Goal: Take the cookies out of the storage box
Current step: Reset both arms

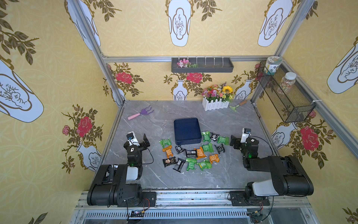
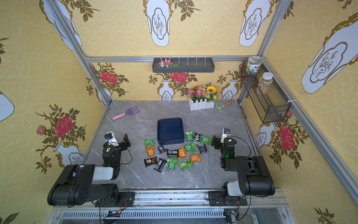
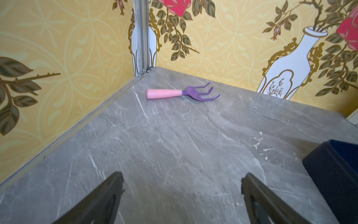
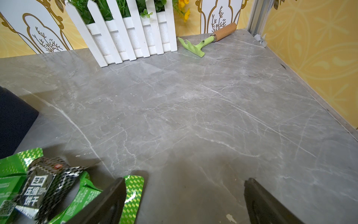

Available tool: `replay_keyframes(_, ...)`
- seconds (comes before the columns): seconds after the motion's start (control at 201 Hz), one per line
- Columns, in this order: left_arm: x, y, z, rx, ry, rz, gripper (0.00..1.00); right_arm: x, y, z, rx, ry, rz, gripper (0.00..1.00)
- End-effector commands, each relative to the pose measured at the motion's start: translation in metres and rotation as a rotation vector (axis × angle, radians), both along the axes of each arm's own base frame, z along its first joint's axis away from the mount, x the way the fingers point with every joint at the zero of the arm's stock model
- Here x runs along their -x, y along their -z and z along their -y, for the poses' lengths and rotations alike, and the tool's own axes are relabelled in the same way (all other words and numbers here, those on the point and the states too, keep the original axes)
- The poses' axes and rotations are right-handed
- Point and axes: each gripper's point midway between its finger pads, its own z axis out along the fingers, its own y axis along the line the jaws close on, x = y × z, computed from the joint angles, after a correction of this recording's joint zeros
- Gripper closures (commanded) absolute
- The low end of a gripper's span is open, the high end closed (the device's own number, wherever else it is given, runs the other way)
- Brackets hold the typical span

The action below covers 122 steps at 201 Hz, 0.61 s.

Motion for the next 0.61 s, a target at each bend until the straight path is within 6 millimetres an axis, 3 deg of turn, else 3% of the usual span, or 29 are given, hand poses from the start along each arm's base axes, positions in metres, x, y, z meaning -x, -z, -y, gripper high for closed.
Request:
replay_keyframes(0.0, -0.002, -0.011, -0.001, 0.017, -0.004, 0.053, 0.0, -0.005, -0.01, -0.001, 0.024, 0.006, 0.036, 0.03)
replay_keyframes(0.124, -0.001, -0.012, -0.001, 0.018, -0.004, 0.056, 0.0, -0.008, -0.008, -0.009, 0.068, -0.012, 0.02, 0.03)
replay_keyframes(0.602, -0.001, -0.011, -0.001, 0.017, -0.002, 0.053, 0.0, -0.009, -0.008, -0.011, 0.059, -0.026, 0.015, 0.03)
